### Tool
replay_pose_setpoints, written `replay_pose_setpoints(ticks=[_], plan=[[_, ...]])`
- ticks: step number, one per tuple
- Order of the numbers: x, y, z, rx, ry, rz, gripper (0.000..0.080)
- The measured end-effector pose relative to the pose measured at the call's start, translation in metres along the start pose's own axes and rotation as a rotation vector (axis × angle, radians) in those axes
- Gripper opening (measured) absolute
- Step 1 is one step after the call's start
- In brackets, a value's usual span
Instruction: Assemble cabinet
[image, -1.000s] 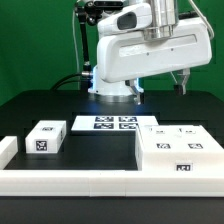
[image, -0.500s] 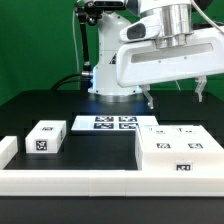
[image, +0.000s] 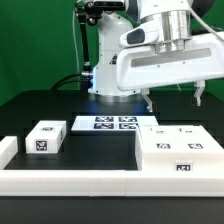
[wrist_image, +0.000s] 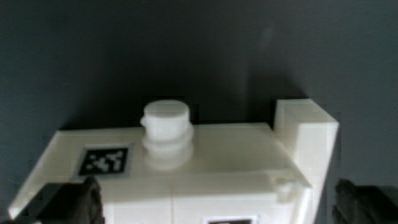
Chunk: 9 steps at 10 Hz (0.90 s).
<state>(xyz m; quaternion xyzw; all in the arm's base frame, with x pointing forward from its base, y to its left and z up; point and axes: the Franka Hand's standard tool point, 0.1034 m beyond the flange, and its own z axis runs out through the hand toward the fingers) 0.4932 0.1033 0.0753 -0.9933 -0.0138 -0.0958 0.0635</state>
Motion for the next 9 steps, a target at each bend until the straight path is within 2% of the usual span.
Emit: replay_pose_setpoints(ticks=[1,2,3,5,7,9], plan=[[-0.0025,0.0092,0.0014,-0.01,-0.007,-0.007,0.0649],[0.0048,0.0143,-0.0009,-0.007,0.04,0.013,0.0649],[0.0074,0.011,-0.002,-0.002,0.143,0.005,0.0649],[0.0048,0.011,-0.0001,0.003,0.253,0.006,0.0649],[0.0008,0.0159,0.0046,-0.006,0.238,0.033,0.0649],[0.0002,0.0079,0.006,-0.024,0.238,0.065,0.0649]])
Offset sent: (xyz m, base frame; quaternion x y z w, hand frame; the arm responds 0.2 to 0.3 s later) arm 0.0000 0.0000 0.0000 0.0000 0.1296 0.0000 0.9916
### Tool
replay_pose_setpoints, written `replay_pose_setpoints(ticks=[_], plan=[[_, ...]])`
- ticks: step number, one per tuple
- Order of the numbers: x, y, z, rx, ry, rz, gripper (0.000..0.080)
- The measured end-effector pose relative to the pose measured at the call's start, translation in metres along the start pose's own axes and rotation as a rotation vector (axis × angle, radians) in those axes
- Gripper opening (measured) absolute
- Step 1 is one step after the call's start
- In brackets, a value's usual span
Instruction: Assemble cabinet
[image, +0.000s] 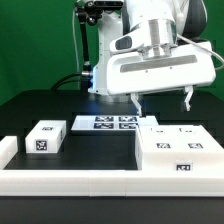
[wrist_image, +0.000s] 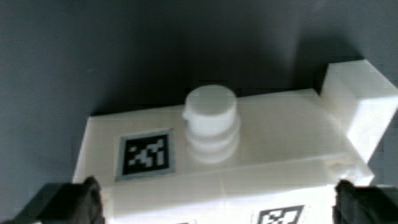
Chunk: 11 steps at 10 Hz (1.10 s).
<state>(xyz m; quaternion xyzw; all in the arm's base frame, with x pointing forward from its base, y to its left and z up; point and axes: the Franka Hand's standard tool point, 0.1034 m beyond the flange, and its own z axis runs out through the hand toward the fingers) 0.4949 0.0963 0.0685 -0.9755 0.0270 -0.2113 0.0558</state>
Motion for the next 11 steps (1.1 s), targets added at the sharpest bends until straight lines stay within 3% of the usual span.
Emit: replay_pose_setpoints(ticks=[6,9,11], plan=[[0.0,0.005,0.001,-0.01,0.003,-0.026,0.0649],[-0.003,-0.002,0.009,-0.01,-0.005,-0.046,0.0649],[-0.014,0.002,0.021,-0.017,-0.023,-0.095,0.0649]])
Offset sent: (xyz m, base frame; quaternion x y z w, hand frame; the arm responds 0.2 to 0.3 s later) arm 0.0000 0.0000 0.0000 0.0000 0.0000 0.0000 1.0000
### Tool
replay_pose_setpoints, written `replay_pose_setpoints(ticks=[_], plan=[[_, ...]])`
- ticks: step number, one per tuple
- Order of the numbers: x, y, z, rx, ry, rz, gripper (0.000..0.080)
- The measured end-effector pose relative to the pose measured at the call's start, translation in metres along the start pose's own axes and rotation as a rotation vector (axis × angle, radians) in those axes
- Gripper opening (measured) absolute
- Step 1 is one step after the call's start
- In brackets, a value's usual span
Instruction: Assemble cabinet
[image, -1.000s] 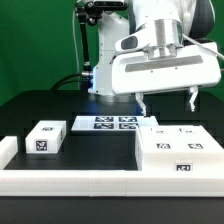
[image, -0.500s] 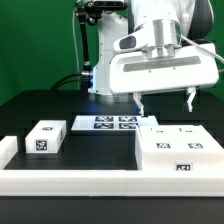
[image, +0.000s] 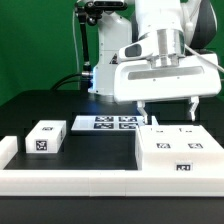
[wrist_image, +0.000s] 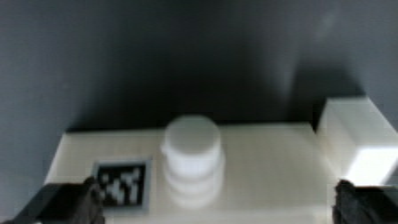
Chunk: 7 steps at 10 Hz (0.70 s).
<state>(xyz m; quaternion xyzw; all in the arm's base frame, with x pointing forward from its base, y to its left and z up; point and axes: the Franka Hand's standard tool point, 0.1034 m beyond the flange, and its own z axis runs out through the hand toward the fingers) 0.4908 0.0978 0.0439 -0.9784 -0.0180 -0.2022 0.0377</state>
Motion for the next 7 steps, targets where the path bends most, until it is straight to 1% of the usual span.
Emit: replay_pose_setpoints(ticks=[2,4,6,7], plan=[[-0.012,-0.004,0.01,0.003,-0.025,-0.019,0.0649],[-0.017,0.002,0.014,-0.001,-0.041,-0.013,0.0649],[-0.013,0.004,0.017,-0.001,-0.042,-0.007,0.0649],[-0.006,0.005,0.018,-0.001,-0.034,-0.002,0.0649]])
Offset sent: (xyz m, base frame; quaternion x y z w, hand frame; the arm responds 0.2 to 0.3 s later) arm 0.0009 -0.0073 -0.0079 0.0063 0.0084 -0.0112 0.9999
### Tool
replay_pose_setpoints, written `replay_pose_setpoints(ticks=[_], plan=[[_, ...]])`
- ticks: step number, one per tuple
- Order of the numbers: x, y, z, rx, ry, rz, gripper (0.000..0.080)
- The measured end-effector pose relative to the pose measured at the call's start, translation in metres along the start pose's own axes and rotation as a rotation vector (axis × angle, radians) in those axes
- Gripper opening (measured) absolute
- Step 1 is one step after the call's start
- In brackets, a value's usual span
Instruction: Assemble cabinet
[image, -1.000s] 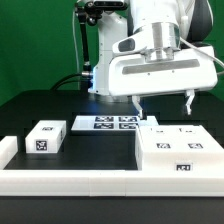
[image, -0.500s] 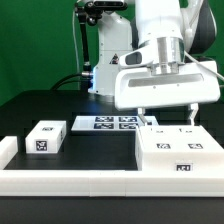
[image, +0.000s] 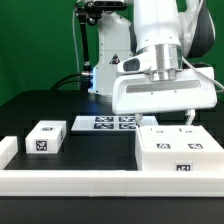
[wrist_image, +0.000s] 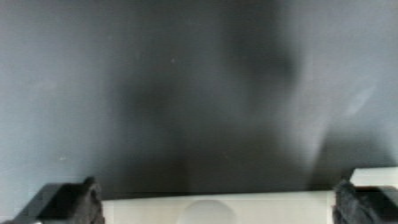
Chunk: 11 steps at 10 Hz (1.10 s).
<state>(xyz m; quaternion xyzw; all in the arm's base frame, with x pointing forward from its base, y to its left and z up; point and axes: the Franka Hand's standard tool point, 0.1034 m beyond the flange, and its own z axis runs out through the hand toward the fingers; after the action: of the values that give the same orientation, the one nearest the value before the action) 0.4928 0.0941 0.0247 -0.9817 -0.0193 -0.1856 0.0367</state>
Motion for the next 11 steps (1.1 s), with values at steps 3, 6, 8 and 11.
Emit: replay_pose_setpoints(ticks=[3,6,8,11], plan=[[0.003,0.007,0.013,-0.005,-0.003,0.018,0.0649],[0.006,0.007,0.018,-0.002,-0.002,0.016,0.0649],[0.006,0.006,0.018,-0.002,-0.003,0.016,0.0622],[0.006,0.007,0.018,-0.002,-0.003,0.016,0.0213]])
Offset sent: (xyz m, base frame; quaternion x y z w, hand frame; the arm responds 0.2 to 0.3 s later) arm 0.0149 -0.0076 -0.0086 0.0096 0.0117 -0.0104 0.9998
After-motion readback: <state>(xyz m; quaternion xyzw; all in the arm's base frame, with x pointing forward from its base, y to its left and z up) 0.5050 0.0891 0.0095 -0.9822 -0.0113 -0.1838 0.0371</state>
